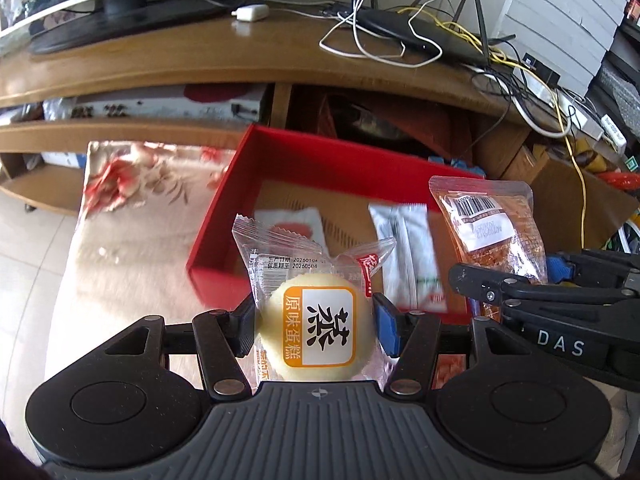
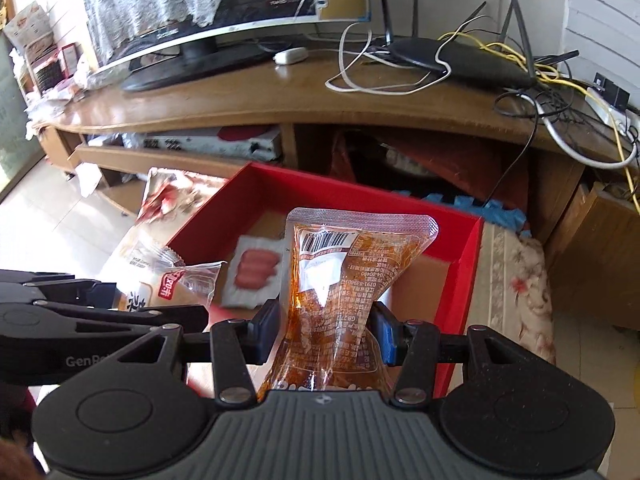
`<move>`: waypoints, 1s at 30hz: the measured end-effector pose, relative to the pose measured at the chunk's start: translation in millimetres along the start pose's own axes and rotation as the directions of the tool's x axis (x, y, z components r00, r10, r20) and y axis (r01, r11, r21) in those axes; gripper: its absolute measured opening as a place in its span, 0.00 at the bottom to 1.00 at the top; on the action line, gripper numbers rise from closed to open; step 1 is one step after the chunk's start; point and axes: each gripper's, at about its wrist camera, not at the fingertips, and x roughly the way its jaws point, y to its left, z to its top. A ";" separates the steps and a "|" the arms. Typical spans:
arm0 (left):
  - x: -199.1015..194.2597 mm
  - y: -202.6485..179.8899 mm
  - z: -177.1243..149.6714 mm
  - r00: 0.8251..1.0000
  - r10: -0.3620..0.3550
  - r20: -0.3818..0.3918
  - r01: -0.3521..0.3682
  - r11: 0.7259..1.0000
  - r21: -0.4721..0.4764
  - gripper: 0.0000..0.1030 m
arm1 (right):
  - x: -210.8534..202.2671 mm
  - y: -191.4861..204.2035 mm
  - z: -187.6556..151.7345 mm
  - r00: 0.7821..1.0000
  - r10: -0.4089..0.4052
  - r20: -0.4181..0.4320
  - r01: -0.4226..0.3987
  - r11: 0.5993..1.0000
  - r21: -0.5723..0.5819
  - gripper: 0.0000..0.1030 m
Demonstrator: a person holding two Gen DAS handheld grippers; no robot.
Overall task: Organize snacks
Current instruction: 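Carry the bun and orange snack bag into the red box with both grippers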
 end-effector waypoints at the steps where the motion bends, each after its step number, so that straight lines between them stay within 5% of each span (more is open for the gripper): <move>1: 3.5 -1.2 4.3 1.000 0.000 0.001 0.000 1.000 0.001 0.62 | 3.8 -2.7 3.6 1.000 -0.004 0.000 0.004 1.000 0.005 0.46; 25: 70.9 -4.7 40.8 0.998 0.054 -0.026 -0.054 0.998 0.017 0.62 | 85.0 -28.0 17.3 0.994 -0.044 -0.097 0.047 0.999 0.022 0.46; 30: 76.8 -2.0 39.2 0.998 0.044 -0.044 -0.044 0.999 0.006 0.55 | 92.3 -27.1 16.2 0.993 -0.039 -0.109 0.042 0.999 0.018 0.46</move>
